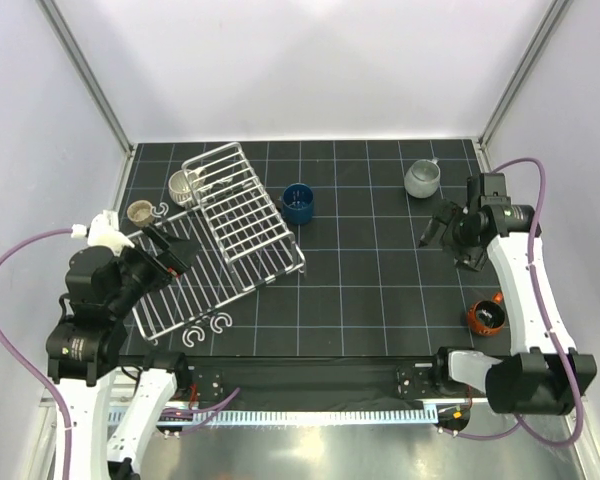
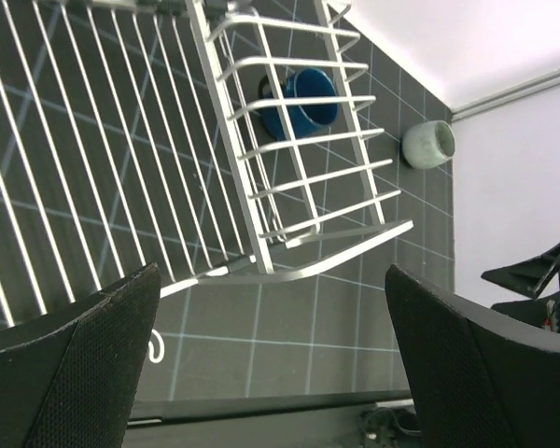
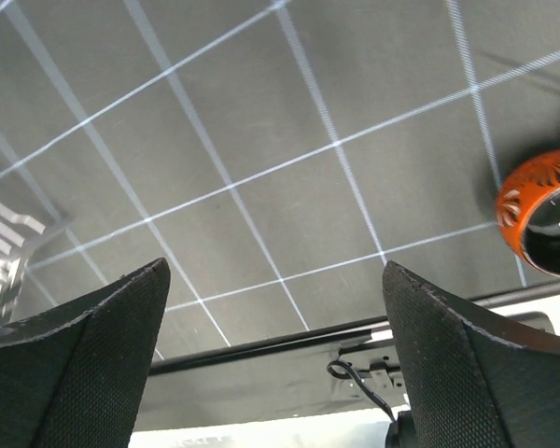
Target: Load the cups into the dish rack
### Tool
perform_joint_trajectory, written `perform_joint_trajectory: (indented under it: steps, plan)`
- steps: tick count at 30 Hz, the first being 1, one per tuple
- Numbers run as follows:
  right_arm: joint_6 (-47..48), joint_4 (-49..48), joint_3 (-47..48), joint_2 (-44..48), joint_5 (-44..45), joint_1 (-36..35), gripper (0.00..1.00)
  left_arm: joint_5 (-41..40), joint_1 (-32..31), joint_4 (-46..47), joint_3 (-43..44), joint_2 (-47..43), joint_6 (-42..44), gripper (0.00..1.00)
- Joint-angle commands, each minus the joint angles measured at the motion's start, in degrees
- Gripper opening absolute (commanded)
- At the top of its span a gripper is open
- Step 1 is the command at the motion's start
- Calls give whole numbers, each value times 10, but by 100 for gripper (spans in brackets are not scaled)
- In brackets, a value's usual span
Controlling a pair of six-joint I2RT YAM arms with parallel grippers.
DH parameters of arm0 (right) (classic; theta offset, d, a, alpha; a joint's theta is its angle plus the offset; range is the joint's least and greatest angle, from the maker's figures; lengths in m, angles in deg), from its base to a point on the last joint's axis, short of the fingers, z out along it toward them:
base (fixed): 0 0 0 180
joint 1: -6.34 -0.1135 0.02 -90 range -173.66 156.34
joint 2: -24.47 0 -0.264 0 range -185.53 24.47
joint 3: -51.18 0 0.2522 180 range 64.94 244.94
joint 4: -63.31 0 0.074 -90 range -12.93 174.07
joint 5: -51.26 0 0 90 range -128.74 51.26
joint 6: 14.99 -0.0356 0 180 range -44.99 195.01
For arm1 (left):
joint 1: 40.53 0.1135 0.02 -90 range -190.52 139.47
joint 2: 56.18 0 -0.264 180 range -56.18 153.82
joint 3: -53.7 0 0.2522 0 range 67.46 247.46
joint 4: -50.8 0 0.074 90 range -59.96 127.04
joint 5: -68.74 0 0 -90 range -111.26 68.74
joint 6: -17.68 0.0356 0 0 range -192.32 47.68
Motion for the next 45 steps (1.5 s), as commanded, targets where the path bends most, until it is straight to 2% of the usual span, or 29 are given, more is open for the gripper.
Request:
perform_joint_trajectory:
  steps: [1,5,9,13,18,24,28,35,45]
  plan:
    - [-22,3,32,-18,35,28,93,-20,3,0,37,20,83,100]
    - [-56,27,48,-42,74,69,91,-30,2,-26,63,64,133,100]
    - [-79,41,15,-14,96,147,88,-4,3,-40,90,108,175,100]
    - [-73,49,-15,-7,162,187,88,8,2,-36,111,120,203,100]
    - [-113,40,-48,-1,180,237,84,-5,3,-51,119,126,220,100]
    - [-173,36,-97,26,215,247,75,10,-14,-27,127,146,227,100]
    - [-182,12,-144,26,213,252,73,12,-26,-26,125,147,228,100]
    - [-148,-69,-185,3,209,267,69,18,-27,-16,133,155,224,100]
    - [-100,-148,-181,-58,176,267,65,24,-26,-18,148,162,216,100]
